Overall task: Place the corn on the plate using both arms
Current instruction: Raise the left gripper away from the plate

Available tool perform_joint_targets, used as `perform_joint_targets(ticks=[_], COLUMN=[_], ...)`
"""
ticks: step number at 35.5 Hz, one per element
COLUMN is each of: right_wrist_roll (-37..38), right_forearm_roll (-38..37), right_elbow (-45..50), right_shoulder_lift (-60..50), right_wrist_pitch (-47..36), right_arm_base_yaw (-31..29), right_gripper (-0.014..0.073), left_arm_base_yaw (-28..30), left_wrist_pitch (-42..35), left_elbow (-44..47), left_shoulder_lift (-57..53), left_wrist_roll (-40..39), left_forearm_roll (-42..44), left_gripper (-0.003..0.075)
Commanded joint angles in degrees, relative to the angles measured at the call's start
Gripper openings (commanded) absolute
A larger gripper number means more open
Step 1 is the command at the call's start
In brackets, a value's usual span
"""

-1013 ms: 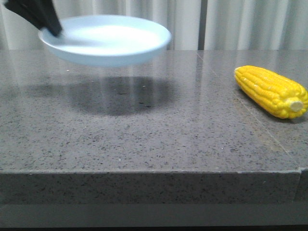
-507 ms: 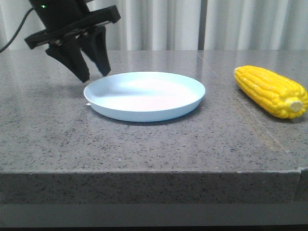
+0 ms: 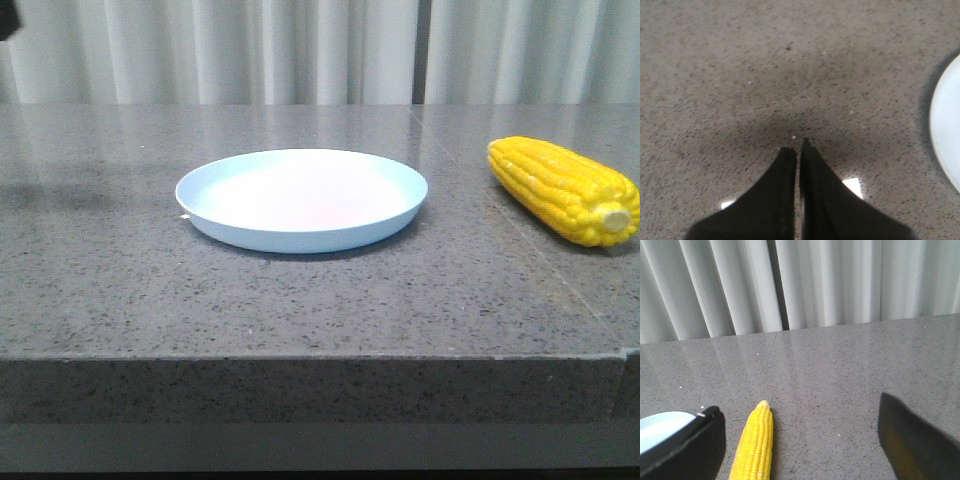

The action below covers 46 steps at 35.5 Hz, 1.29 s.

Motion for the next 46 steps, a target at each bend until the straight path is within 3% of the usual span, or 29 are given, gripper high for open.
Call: perform_joint_targets(ticks=[1, 19, 34, 41, 46], right_wrist_roll=[-0.7, -0.7, -0.7, -0.7, -0.7], right_forearm_roll=[0.0, 0.0, 0.0, 0.0, 0.0], right_elbow=[-2.1, -2.1, -2.1, -2.9, -7.3], right_shoulder_lift=[0.9, 0.9, 0.9, 2.7, 10.7], right_wrist_pitch=[-4.6, -4.6, -4.6, -2.4, 2.5], right_arm_base_yaw=[-0.2, -0.2, -0.2, -0.2, -0.2], right_gripper=[0.0643, 0.0643, 0.0643, 0.0643, 0.0643], left_arm_base_yaw=[0.5, 0.5, 0.5, 0.5, 0.5], left_wrist_pitch=[-5.4, -34.4, -38.6, -38.6, -38.6], left_elbow=[3.7, 39.2, 55.4, 57.7, 57.9], left_shoulder_lift=[-6.7, -41.1, -70.7, -78.8, -80.7], left_wrist_roll=[-1.3, -2.1, -2.0, -2.0, -2.0], left_forearm_roll=[0.3, 0.2, 1.7, 1.7, 1.7], left_gripper=[-0.0020, -0.0020, -0.0020, -0.0020, -0.0020])
